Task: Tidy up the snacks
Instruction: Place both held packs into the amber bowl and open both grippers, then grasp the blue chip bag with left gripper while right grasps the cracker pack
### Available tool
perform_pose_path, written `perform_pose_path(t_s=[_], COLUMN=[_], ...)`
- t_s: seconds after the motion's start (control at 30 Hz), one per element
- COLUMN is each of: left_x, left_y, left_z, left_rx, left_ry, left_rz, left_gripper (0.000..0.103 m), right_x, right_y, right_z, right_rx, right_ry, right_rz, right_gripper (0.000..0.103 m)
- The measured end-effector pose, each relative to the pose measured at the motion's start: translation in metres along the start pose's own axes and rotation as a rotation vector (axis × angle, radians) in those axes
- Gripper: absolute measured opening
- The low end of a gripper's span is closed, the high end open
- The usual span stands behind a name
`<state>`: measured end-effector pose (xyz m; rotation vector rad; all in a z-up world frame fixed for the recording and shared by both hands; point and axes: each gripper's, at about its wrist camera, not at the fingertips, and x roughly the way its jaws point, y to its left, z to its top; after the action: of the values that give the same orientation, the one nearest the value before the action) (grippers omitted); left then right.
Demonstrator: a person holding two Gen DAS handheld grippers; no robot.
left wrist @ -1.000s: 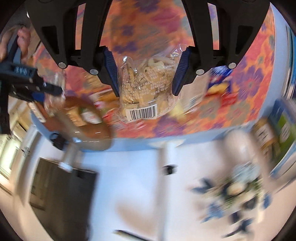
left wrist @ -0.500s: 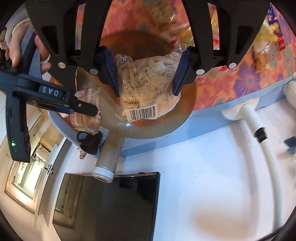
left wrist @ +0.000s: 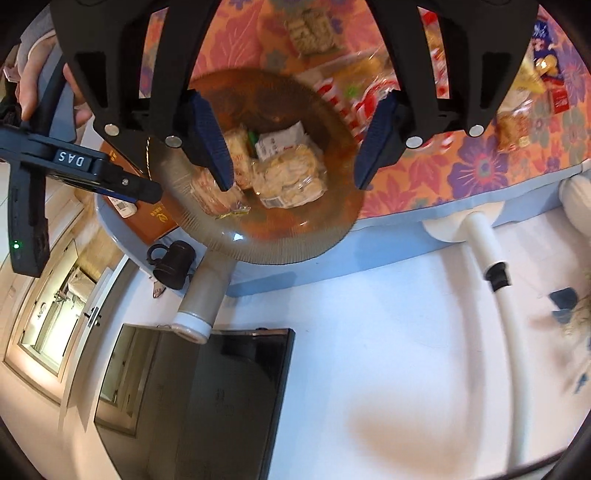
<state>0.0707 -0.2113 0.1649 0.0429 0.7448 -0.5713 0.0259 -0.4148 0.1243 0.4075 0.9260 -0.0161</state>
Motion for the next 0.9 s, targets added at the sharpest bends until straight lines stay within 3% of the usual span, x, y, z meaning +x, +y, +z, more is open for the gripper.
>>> perform_pose_path(t_s=[0.23,0.53,0.73,0.9], left_x=[-0.079,-0.172,-0.187,-0.167], left_y=[0.039,0.134,0.196,0.241], left_z=[-0.026,-0.081,-0.124,-0.159], left_rx=[-0.045,-0.157,-0.257,-0.352], left_ry=[-0.08,-0.159,-0.115,-0.037], left_rz=[0.041,0.206,0.27,0.291], left_gripper=[0.068,0.075,0.076,0.077], right_x=[-0.018,-0.014,0.004,0.031], right_y=[0.061,0.133,0.155,0.152], right_z=[-0.029,-0.073,-0.105,-0.132], right_rx=[-0.126,-0.29,-0.345,-0.322], right_ry=[0.013,0.065,0.125,0.194], right_rz=[0.06,0.123,0.126,0.112], right_gripper=[0.076,0.076,0.076,0.075])
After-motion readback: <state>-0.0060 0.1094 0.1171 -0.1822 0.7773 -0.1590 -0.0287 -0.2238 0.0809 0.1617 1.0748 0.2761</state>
